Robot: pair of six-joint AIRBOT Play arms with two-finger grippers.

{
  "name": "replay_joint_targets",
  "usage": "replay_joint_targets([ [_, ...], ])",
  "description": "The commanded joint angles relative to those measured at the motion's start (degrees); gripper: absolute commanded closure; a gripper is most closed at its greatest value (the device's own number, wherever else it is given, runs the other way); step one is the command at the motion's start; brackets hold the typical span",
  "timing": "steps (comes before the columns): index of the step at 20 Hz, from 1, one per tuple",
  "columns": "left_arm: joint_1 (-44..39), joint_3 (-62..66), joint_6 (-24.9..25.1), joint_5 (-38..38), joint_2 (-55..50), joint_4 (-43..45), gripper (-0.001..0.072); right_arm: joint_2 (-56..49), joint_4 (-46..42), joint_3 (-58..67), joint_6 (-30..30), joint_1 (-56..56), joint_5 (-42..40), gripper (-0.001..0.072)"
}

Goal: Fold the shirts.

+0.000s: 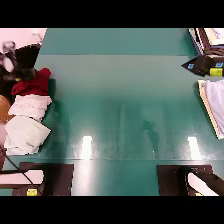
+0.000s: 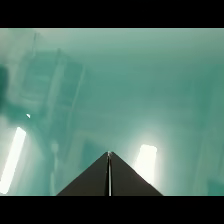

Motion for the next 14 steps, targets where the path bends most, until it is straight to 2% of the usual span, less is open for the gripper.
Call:
replay_joint_targets([
  [1, -2.1, 6.2, 6.9, -5.6, 11.8, -4.5, 0.0683, 0.0, 0.0, 6.6, 0.0, 0.0, -0.3, 0.0695],
  [3, -6.7, 12.0, 11.1, -12.1, 18.9, -8.6, 0.0683, 0.0, -0.5, 10.9, 0.0, 0.0, -0.2, 0.0695],
  [7, -23.1, 15.7, 11.5, -18.8, 26.1, -8.8, 0.0684, 0.0, -0.5, 16.1, 0.0, 0.0, -0.1, 0.0695],
  [10, -36.5, 15.0, 10.8, -25.2, 24.0, -8.8, 0.0684, 0.0, -0.5, 17.2, 0.0, 0.0, 0.5, 0.0695],
  [13, -47.5, 12.5, 10.7, -23.4, 17.9, -11.0, 0.0679, 0.0, -0.5, 17.2, 0.0, 0.0, 2.5, 0.0695],
  [14, -49.8, 11.9, 10.8, -20.6, 15.5, -13.3, 0.0496, 0.0, -0.5, 17.2, 0.0, 0.0, 3.6, 0.0695],
])
